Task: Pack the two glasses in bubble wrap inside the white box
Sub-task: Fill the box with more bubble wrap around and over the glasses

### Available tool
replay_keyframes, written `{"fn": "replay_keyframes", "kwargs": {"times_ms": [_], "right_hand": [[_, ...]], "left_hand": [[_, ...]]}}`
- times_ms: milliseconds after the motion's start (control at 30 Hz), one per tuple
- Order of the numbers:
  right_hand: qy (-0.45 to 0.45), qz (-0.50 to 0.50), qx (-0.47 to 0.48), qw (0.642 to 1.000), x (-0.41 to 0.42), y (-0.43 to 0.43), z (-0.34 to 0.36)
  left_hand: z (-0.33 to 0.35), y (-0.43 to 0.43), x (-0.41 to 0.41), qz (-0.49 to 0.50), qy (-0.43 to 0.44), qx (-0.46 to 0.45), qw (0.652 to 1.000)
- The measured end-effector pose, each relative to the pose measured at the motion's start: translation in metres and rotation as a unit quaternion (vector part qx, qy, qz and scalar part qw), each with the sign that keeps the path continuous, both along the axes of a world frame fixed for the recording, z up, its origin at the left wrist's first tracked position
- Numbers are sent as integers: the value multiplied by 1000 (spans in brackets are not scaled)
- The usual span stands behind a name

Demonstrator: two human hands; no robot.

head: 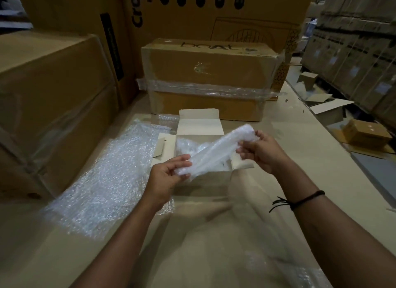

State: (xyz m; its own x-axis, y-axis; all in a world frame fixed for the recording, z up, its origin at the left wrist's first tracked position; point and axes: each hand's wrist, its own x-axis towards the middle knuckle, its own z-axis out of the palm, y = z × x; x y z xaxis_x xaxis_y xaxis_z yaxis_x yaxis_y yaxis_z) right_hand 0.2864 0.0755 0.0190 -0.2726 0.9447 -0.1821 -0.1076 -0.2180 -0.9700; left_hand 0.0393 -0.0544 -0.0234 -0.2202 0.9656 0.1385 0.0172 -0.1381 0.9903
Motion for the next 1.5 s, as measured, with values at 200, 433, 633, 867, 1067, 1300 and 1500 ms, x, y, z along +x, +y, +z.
{"fn": "replay_keyframes", "kwargs": {"times_ms": [200,433,633,867,1067,1300,1500], "right_hand": [[119,-12,-50,992,-16,40,10],[-70,16,52,996,-35,63,6],[-367,36,218,904,-50,79,-4],[-561,195,368,715,-50,88,-13],[-673,285,442,520,-61,85,-9],[-701,312,399,503,-61,96,-13],[-629,298,397,598,-62,100,-9]], "left_hand": [[-7,26,26,71,241,77,965],[-8,44,53,-12,416,75,906],[-4,57,63,-81,459,-19,885],[4,73,72,-160,442,-119,874],[-2,80,86,-93,463,-100,876],[-18,71,92,34,541,-10,840],[-9,77,97,-53,528,-126,838]]}}
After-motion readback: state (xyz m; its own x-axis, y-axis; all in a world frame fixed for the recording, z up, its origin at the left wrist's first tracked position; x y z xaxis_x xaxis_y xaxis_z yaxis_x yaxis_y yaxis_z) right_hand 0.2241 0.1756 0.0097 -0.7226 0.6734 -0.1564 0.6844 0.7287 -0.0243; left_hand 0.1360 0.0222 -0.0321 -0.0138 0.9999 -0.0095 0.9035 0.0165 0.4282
